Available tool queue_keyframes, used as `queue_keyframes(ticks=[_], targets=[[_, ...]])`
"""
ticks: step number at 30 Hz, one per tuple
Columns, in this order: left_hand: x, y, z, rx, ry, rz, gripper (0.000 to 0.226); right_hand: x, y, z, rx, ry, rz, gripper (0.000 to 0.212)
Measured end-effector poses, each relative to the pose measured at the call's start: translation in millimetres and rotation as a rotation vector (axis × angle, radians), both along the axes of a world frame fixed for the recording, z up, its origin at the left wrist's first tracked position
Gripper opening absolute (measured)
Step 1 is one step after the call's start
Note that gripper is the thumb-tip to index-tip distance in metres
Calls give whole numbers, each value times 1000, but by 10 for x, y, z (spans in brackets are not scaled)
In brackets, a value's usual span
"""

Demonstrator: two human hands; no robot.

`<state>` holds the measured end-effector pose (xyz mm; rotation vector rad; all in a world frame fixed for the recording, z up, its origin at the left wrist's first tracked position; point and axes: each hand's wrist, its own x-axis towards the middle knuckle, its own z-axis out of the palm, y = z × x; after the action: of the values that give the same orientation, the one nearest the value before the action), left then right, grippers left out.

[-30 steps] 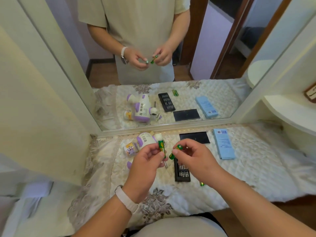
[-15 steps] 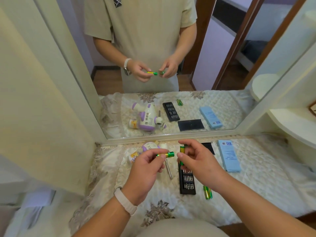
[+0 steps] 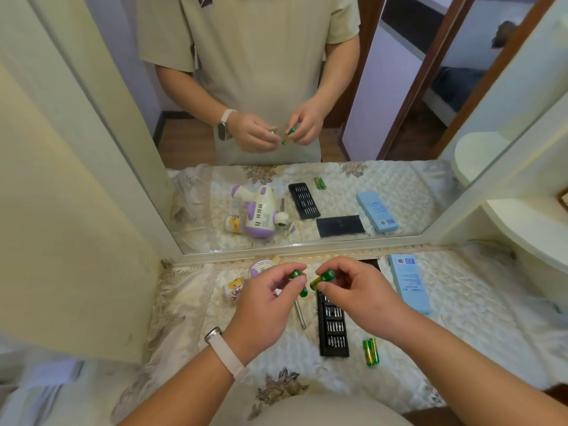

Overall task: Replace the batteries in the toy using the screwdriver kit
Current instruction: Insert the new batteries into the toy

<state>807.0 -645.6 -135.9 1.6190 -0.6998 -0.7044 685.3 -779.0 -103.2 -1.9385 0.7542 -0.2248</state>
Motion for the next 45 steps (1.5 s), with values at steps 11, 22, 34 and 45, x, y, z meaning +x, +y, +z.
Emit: queue_keyframes(ticks=[11,22,34,45], targets=[[96,-84,-122,188,78,-220,60,119,-47,-155,-23,86,133,11],[179,-54,-261,248,68,-265,68,208,-86,-319,-37,199,297,17],[218,-13,-568,421,-168,-138,41,146,-138,-559,-98,238,234,9],[48,-78,-1056,756,-711,6,74,-156,-241,-664,24,160,-14,7]])
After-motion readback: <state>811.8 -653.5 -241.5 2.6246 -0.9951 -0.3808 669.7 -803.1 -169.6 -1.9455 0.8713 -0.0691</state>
